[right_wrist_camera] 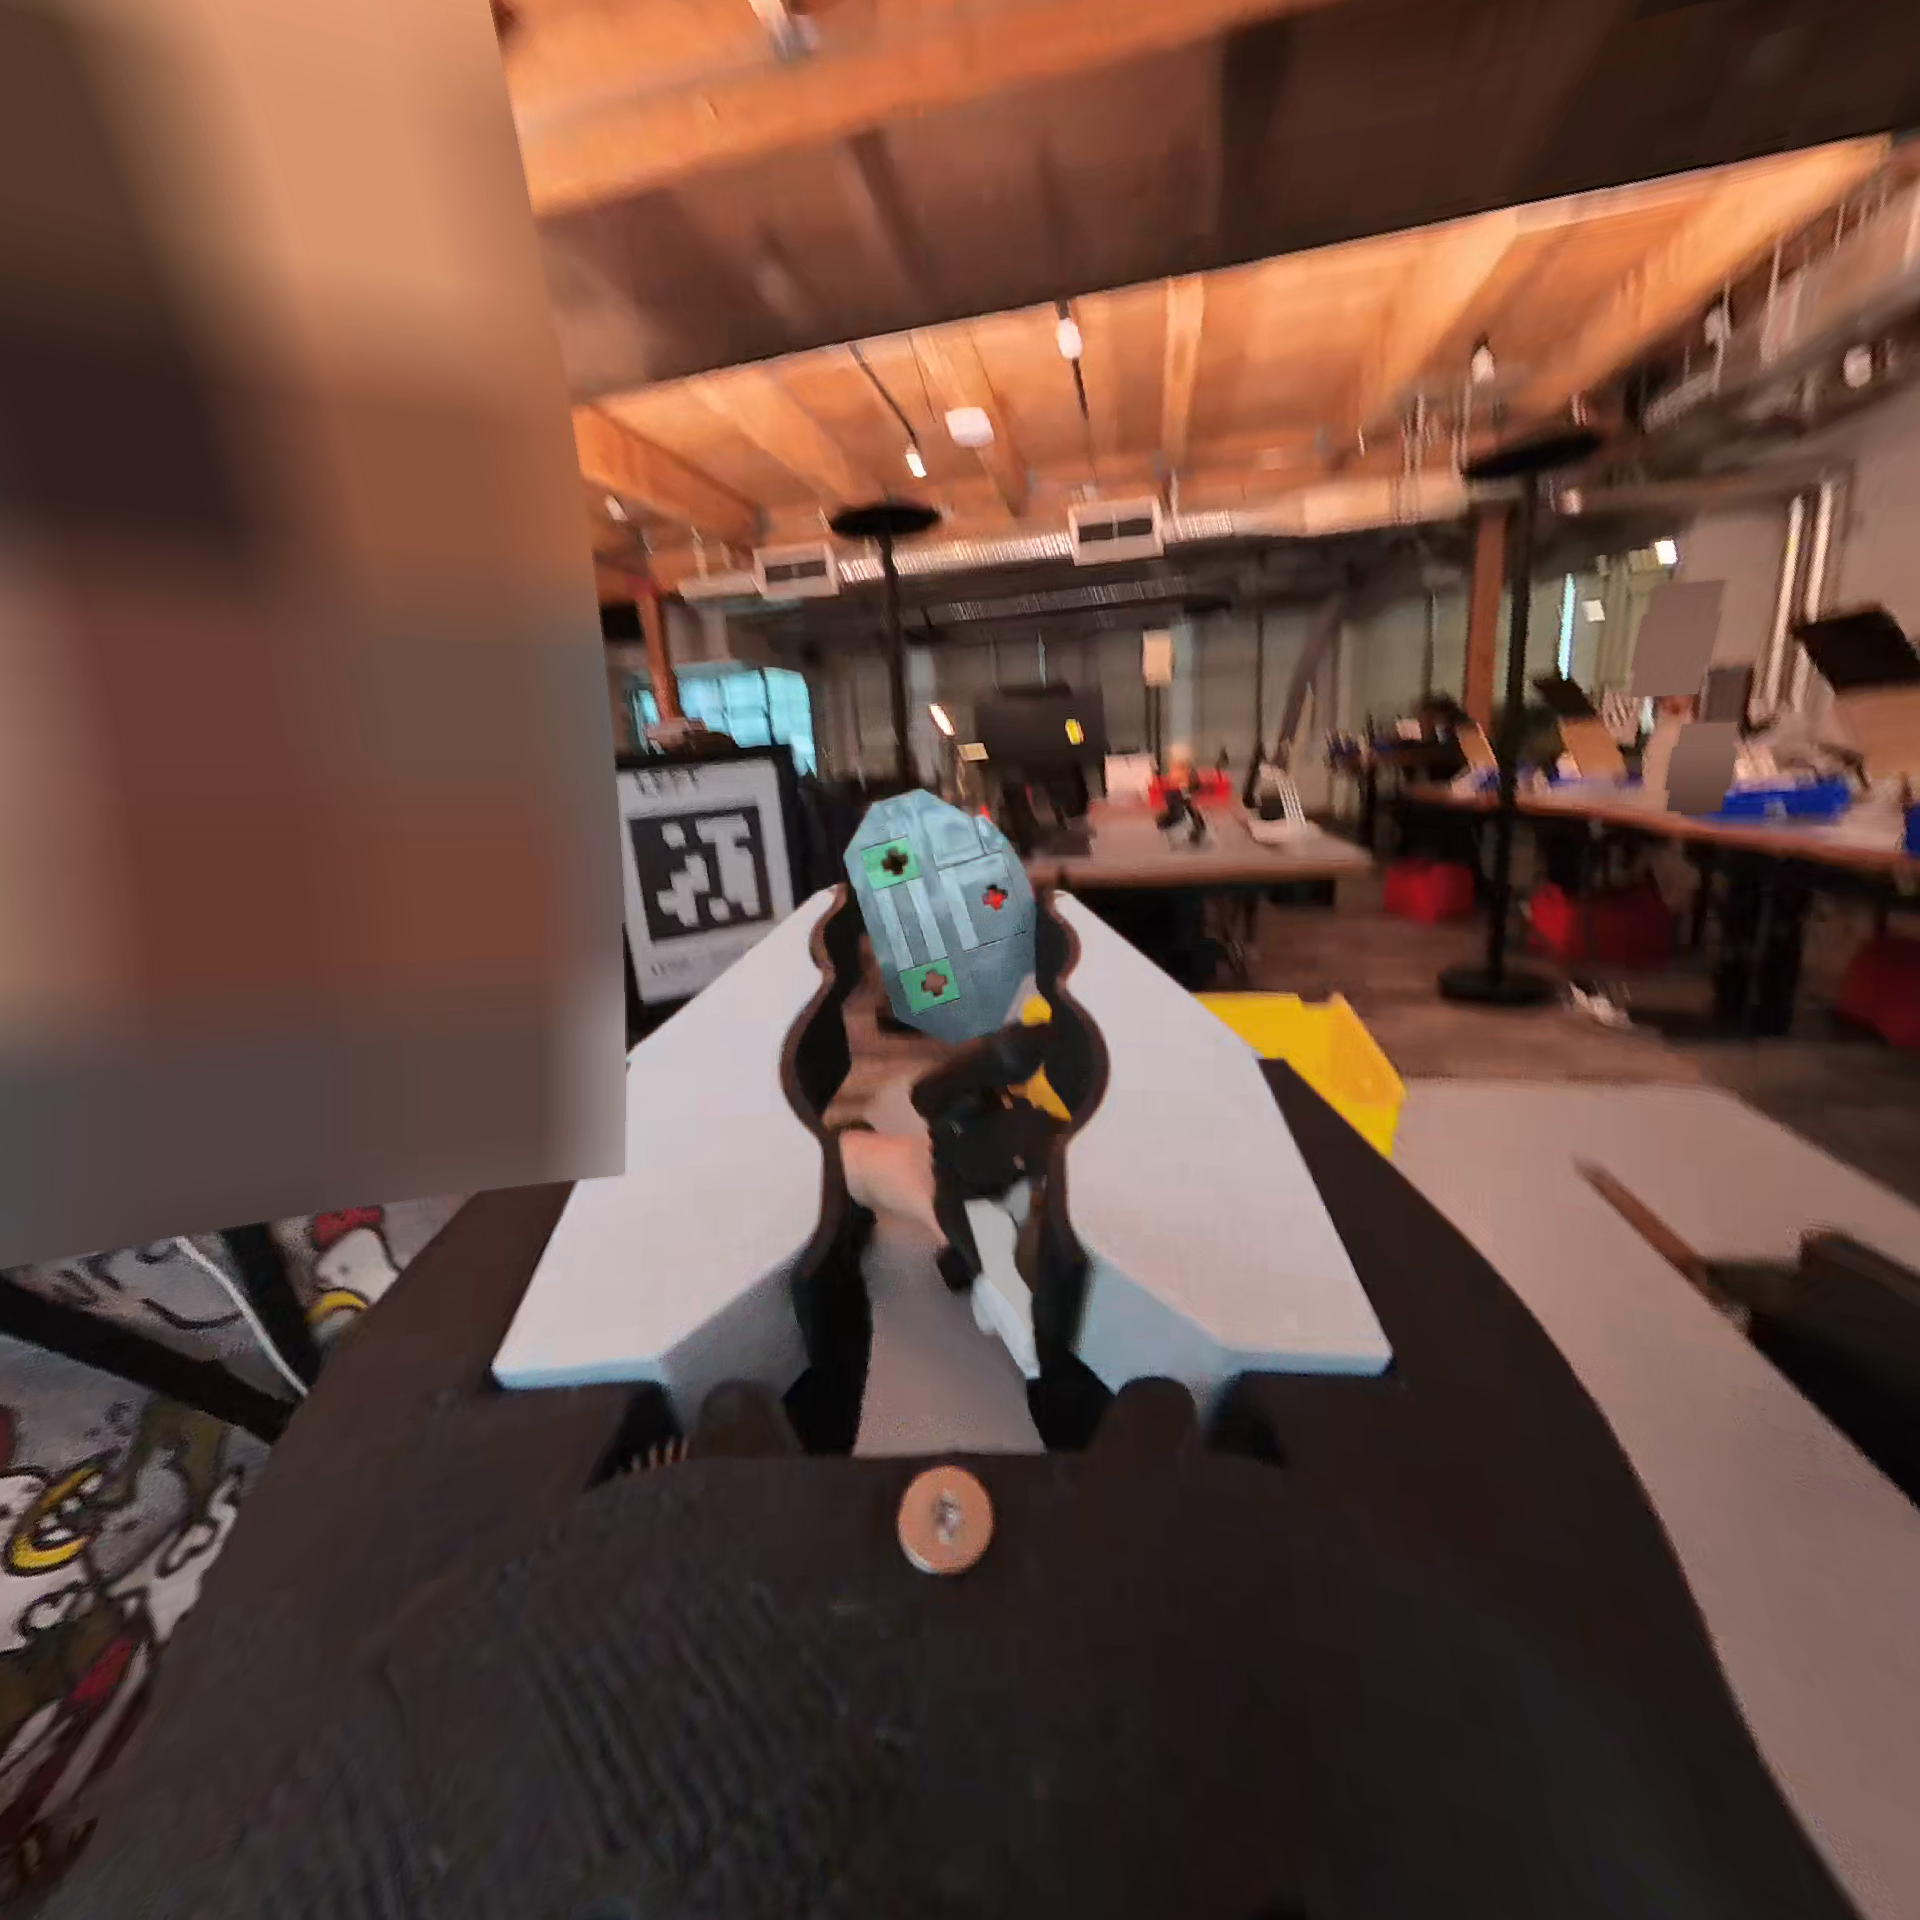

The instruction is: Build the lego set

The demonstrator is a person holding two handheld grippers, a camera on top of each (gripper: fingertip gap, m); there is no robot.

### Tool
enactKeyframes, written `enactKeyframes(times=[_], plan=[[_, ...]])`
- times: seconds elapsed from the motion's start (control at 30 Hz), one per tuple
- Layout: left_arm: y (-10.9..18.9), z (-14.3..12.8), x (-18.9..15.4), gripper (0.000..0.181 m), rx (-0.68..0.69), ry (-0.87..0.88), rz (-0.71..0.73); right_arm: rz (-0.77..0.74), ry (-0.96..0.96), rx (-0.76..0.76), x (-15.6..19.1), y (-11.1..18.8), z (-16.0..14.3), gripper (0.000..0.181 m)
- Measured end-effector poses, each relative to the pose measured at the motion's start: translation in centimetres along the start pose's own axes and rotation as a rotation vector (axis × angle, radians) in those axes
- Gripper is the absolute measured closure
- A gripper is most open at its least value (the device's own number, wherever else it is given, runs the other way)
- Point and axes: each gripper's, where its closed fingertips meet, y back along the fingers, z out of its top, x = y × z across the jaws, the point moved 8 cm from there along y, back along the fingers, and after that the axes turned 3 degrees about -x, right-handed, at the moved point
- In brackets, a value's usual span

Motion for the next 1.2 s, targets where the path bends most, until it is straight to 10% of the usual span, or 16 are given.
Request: enactKeyframes(times=[0.4, 0.67, 0.8, 1.2], plan=[[0.8, -1.1, -1.9, 0.075, 0.078, -0.068, -0.030, 0.047, -0.100, 0.210, -1.5, -5.8, -6.7, 0.149], [4.4, 1.3, -2.5, 0.060, -0.066, 0.444, 0.172, -0.137, 0.129, 0.180, 0.9, -0.9, 0.4, 0.149], [3.6, 3.5, -2.9, 0.047, 0.055, 0.306, 0.408, -0.263, 0.277, 0.109, 4.0, 2.8, 4.7, 0.148], [-0.8, 3.7, -3.9, 0.046, 0.283, 0.355, 0.395, -0.365, 0.371, 0.057, 6.2, 6.7, 7.2, 0.148]])
